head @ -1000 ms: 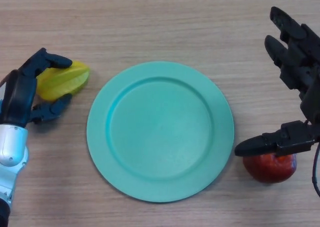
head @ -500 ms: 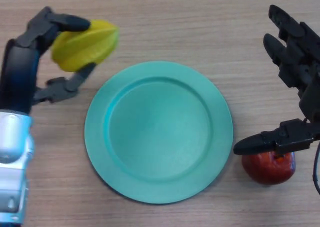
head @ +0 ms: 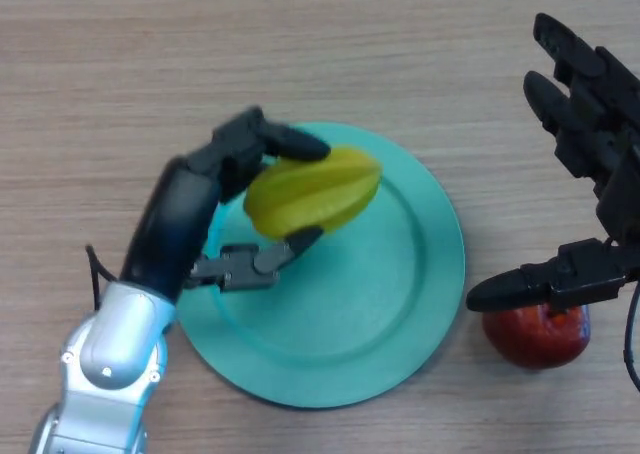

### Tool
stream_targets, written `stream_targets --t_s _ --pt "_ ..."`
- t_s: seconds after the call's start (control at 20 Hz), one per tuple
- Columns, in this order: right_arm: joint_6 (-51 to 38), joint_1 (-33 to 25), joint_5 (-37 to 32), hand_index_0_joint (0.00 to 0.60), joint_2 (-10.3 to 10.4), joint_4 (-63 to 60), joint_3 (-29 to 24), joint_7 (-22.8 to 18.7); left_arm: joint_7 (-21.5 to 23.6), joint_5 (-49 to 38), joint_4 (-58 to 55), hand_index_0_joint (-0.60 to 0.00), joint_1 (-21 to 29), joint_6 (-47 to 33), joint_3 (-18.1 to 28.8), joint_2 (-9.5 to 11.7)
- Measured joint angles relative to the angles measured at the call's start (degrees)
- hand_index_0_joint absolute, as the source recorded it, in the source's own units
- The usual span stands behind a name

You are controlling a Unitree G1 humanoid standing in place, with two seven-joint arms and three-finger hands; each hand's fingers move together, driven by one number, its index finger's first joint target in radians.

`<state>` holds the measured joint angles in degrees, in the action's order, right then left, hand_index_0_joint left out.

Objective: Pick up the yellow starfruit and place it on the plate

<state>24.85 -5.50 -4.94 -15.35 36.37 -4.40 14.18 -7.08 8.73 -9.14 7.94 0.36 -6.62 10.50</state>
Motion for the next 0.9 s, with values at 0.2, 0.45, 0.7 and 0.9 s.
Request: stream_targets --t_s 0.2,0.45,0.7,0.9 --pt "0.02 0.32 0.00 0.000 0.00 -0.03 -0.05 0.01 0.25 7.80 7.12 -0.600 0.47 -2.90 -0.11 0.00" --pt "0.02 0.45 0.02 0.000 0.00 -0.36 -0.10 0.01 1.37 3.70 5.69 -0.049 2.00 1.04 -0.22 -0.08" --pt "-0.03 0.41 0.15 0.000 0.00 -2.23 -0.07 0.20 1.37 4.23 -1.13 0.000 1.47 7.36 -0.12 -0.08" --pt "-0.08 0.42 0.13 0.000 0.00 -2.23 -0.04 0.41 1.04 3.16 -6.63 0.000 0.78 7.22 2.11 0.28"
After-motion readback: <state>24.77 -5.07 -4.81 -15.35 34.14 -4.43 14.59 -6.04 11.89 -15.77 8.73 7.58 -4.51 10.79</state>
